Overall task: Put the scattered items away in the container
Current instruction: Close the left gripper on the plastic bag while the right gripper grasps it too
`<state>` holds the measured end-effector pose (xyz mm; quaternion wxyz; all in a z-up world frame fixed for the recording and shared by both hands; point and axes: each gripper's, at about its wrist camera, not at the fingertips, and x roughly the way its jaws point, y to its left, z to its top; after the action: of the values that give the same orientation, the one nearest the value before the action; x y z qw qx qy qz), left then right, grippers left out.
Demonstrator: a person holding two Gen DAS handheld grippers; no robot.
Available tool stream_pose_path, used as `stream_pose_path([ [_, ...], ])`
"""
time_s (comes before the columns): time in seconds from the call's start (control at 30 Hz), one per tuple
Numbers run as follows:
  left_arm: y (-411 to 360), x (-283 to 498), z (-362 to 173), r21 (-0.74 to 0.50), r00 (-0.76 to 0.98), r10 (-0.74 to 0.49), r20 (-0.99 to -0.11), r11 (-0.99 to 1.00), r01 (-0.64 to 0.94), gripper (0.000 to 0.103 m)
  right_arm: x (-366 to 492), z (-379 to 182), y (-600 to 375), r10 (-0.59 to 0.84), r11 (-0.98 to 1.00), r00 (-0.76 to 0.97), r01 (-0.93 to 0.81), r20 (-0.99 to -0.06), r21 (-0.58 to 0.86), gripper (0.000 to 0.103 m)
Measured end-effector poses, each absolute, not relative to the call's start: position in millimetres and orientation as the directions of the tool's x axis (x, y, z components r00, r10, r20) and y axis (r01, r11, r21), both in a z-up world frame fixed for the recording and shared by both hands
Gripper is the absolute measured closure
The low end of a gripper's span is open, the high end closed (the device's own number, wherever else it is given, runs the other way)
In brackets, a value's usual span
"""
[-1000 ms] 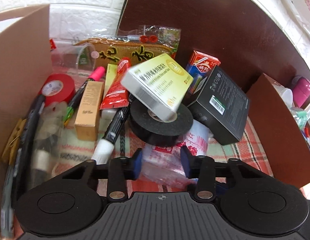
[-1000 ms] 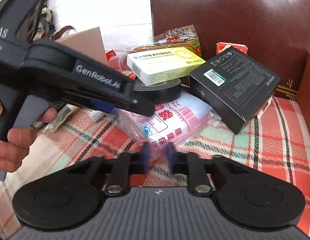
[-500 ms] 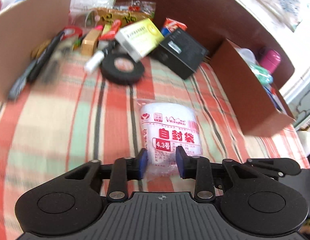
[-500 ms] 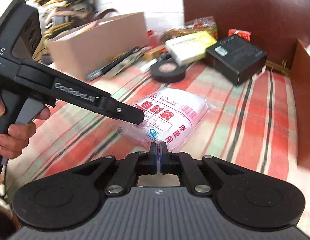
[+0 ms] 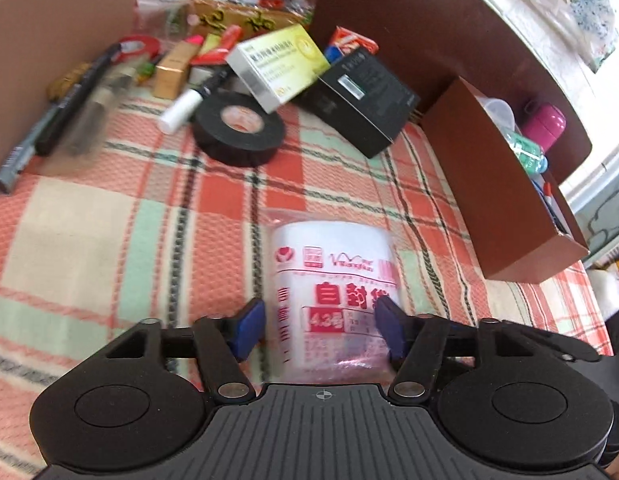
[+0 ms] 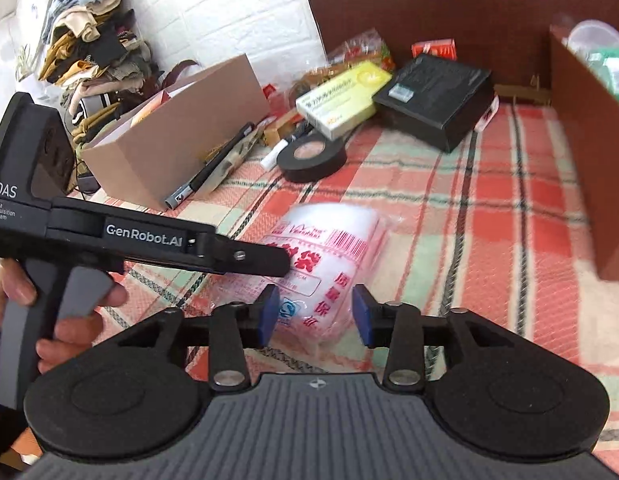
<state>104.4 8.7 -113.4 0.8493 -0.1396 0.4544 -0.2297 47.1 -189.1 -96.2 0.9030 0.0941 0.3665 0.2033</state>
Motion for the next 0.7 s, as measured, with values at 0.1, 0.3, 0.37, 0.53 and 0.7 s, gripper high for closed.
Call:
stream_pose_path([
  [0.1,2,110,-116,-0.440,0.483,-0.521,-0.704,0.854,0.278,0.021,52,-103,-193,0.447,0.893,0.637,-0.281,-0.628,0.351,0.038],
  [0.3,-9,117,-117,-0.386,0.486,-0.509,-0.711,0.859,0.335,0.028,64,-113,-198,0.514,0.851,0.614,-0.279,-0.599,0.444,0.035],
  [0.37,-9,115,-116,-0.372,0.488,-0.509,-0.709,0.858,0.354,0.036,70,-116,-198,0.525,0.842,0.613,-0.271,-0.590,0.467,0.034],
  [0.53,3,121,-118,-0.430,0.465,-0.549,-0.694,0.835,0.344,0.035,77,-116,-191,0.524,0.844,0.616,-0.279,-0.589,0.459,0.029],
  [0.7,-5,124,-117,-0.412,0.466,-0.542,-0.699,0.838,0.357,0.026,80,-117,-188,0.517,0.850,0.618,-0.288,-0.592,0.442,0.026],
])
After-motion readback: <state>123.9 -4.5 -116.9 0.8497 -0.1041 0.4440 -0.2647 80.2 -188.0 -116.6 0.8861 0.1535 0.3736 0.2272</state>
